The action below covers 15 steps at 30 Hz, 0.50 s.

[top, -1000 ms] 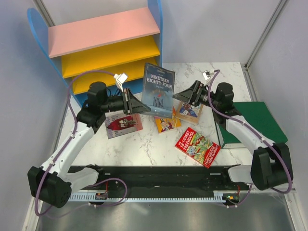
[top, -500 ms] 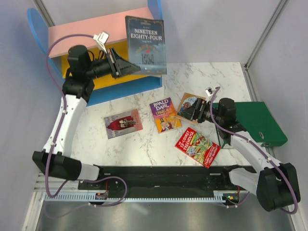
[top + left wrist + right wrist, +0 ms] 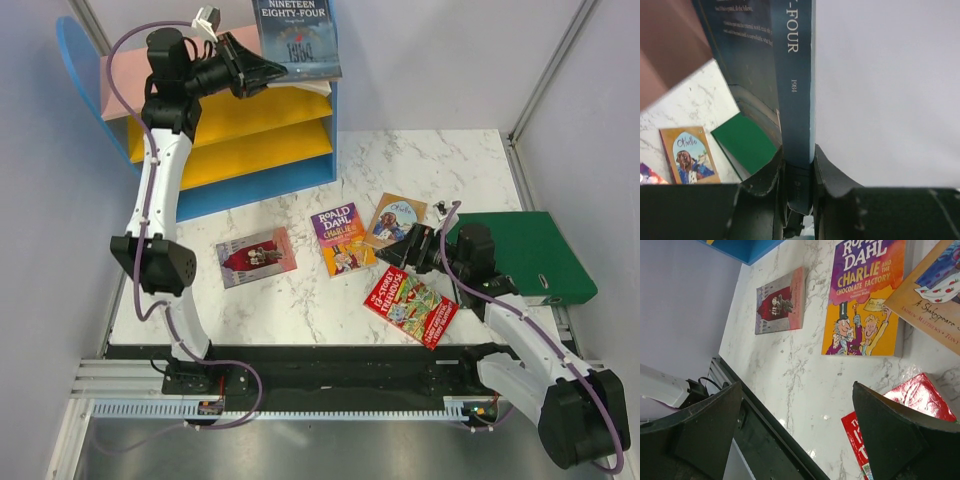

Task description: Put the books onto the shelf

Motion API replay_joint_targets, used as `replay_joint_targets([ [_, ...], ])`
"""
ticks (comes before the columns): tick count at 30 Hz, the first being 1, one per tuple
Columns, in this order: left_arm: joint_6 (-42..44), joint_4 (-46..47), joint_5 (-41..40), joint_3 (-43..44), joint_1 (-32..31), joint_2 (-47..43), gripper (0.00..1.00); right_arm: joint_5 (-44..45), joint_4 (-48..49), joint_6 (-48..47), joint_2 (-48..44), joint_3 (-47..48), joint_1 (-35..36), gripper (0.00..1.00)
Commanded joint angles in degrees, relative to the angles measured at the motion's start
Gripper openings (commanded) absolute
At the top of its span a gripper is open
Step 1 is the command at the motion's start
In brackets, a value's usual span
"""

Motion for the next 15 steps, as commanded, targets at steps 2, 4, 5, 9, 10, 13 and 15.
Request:
replay_joint_targets([
  [2,-14.62,11.57,1.09,10.90,2.27,5.41,0.02,1.06,0.00,-1.05,-1.90,-2.21,0.42,0.98],
  [4,-17.28,15.36,1.09,10.90,2.70,7.43,0.02,1.06,0.00,-1.05,-2.25,-2.92,0.33,0.98],
  [5,-18.42,15.80,0.74,11.08,2.88,7.88,0.02,1.15,0.00,-1.14,-2.25,-3.01,0.33,0.98],
  [9,-19.66,16.68,-0.41,11.25,3.06,9.81,0.02,1.15,0.00,-1.58,-1.82,-3.62,0.33,0.98],
  [10,-20.88,16.86,-0.58,11.52,3.14,10.34,0.02,1.06,0.00,-1.75,-1.64,-3.97,0.41,0.98],
  [13,-22.99,17.04,-0.93,11.69,3.41,11.39,0.12,1.15,0.26,-1.76,-1.11,-4.32,0.33,0.98],
  [15,-24.92,17.12,-1.54,11.96,3.76,12.09,0.14,1.06,0.35,-1.84,-1.11,-4.50,0.42,0.98],
])
